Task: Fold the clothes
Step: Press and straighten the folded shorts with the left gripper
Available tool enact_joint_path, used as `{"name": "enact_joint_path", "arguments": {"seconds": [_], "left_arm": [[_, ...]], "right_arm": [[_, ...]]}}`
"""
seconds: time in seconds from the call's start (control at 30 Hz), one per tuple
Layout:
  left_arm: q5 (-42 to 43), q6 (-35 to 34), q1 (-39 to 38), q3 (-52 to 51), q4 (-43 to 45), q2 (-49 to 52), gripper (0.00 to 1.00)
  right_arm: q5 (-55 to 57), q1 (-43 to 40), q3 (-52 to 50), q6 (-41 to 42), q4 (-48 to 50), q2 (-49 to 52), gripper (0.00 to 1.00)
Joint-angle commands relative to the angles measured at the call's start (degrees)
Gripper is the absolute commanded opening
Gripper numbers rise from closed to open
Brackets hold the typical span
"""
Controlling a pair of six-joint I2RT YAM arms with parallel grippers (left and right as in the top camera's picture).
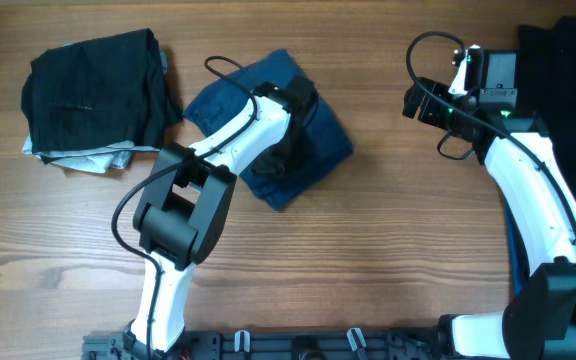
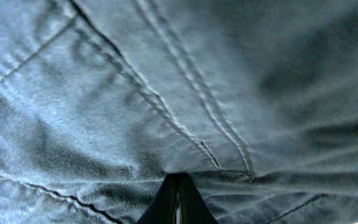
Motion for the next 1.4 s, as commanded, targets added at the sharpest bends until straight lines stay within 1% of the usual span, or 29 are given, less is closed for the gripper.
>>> {"name": "enact_joint_path", "arguments": {"seconds": [0.0, 0.07, 0.13, 0.17, 0.2, 0.27, 0.3, 0.33, 0.5, 0.6, 0.63, 0.67, 0.77, 0.97, 1.17, 1.37], "left_arm": [[-2.54, 0.68, -0.13, -3.1, -0.94, -1.77, 0.04], [-2.99, 0.04, -0.11, -3.1, -0.07, -6.27, 0.04], [-4.74, -2.6, 0.52, -3.1, -0.2, -10.49, 0.06], [-4.9, -4.0, 1.27, -3.1, -0.28, -12.72, 0.1], [-4.9, -5.44, 2.16, -3.1, -0.26, -14.49, 0.17], [-4.9, -7.02, 4.44, -3.1, 0.13, -17.29, 0.38], [-4.9, -7.61, 5.9, -3.1, 0.33, -18.14, 0.76], [-4.83, -8.96, 7.76, -3.1, 0.33, -18.32, 1.0], [-4.83, -9.86, 13.42, -4.48, 2.89, -16.81, 1.0], [-3.69, -11.43, 14.23, -7.13, 8.17, -15.19, 1.0], [-1.79, -11.56, 14.21, -8.24, 11.06, -14.29, 1.0], [-0.72, -11.58, 14.21, -8.59, 12.13, -13.73, 1.0], [0.35, -12.76, 14.23, -8.7, 11.89, -12.04, 1.0], [0.31, -12.83, 14.14, -8.74, 9.57, -9.53, 1.0], [0.11, -14.23, 13.94, -14.29, 16.02, -7.61, 1.0], [0.11, -14.58, 13.88, -16.63, 17.79, -7.45, 1.0]], "right_arm": [[0.98, -0.24, -0.26, -0.02, 0.02, 0.55, 1.0], [0.98, -0.24, -0.26, 0.0, 0.04, 0.55, 1.0], [0.98, -0.24, -0.26, -0.02, 0.02, 0.55, 1.0], [0.98, -0.24, -0.26, -0.04, 0.02, 0.55, 0.99], [0.98, -0.24, -0.26, -0.02, 0.02, 0.55, 1.0], [0.98, -0.24, -0.26, 0.0, 0.02, 0.55, 0.99], [0.98, -0.24, -0.26, -0.02, 0.02, 0.55, 1.0], [0.98, -0.24, -0.26, -0.02, 0.02, 0.55, 1.0], [0.96, -0.24, -0.26, -0.02, 0.02, 0.55, 0.99], [0.98, -0.24, -0.26, -0.02, 0.02, 0.55, 1.0], [0.98, -0.24, -0.26, -0.04, 0.02, 0.55, 0.99], [0.98, -0.24, -0.26, 0.0, 0.02, 0.55, 1.0], [0.98, -0.24, -0.26, 0.0, 0.02, 0.55, 1.0], [0.98, -0.24, -0.26, 0.0, 0.02, 0.55, 0.99], [0.98, -0.24, -0.26, 0.0, 0.02, 0.55, 1.0], [0.98, -0.24, -0.26, 0.0, 0.02, 0.55, 1.0]]}}
